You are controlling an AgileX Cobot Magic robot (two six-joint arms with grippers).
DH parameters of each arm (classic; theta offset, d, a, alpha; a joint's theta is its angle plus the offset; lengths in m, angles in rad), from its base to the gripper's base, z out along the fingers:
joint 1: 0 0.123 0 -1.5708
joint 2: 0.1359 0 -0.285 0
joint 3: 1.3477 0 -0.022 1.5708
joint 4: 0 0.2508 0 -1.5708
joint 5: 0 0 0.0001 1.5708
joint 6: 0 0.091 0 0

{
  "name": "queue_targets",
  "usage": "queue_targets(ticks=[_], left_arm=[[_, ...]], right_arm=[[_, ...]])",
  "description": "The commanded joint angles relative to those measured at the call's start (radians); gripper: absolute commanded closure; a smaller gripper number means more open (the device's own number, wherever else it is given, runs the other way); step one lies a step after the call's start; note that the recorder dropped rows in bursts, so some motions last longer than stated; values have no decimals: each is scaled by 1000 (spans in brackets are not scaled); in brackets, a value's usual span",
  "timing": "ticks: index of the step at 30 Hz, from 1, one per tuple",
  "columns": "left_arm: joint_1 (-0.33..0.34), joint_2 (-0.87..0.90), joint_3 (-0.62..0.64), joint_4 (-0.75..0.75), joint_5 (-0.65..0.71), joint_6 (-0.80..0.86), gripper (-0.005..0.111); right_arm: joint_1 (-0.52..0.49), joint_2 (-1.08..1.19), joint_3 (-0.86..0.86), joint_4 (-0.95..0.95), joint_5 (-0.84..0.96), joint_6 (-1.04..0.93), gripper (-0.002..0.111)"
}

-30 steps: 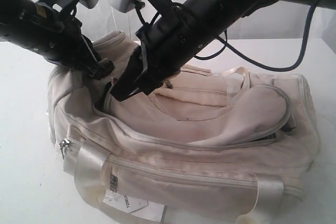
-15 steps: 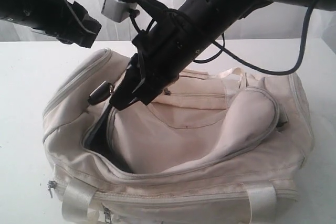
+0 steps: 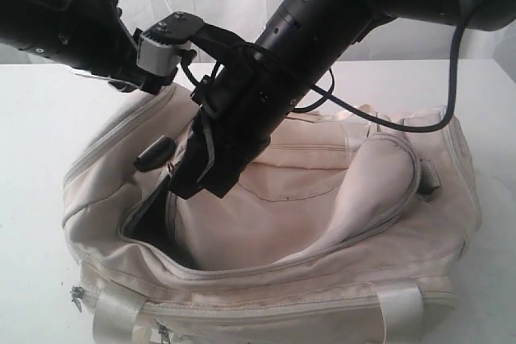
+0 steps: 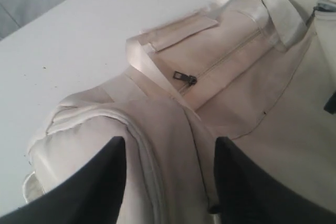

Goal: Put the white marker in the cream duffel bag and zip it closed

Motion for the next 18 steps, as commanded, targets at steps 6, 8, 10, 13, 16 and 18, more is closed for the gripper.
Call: queue_targets(ticks=[6,8,10,13,16,18], left_arm=[[-1,58,-2,-80,78,59,51],[-1,74,-2,-89,78,69,51],[-1,83,-2,-91,78,80,51],[-1,94,-2,-91,76,107,51],[-1,93,-2,-61,72,132,51],[-1,84,-2,-24,68,131,51]], right_arm=[[7,-13,4,-8,6,19,107],[7,-13,4,-8,6,19,107],[7,-13,4,-8,8,19,107],[7,-13,4,-8,8,19,107],[7,-13,4,-8,8,19,107],[7,-13,4,-10,8,19,107]])
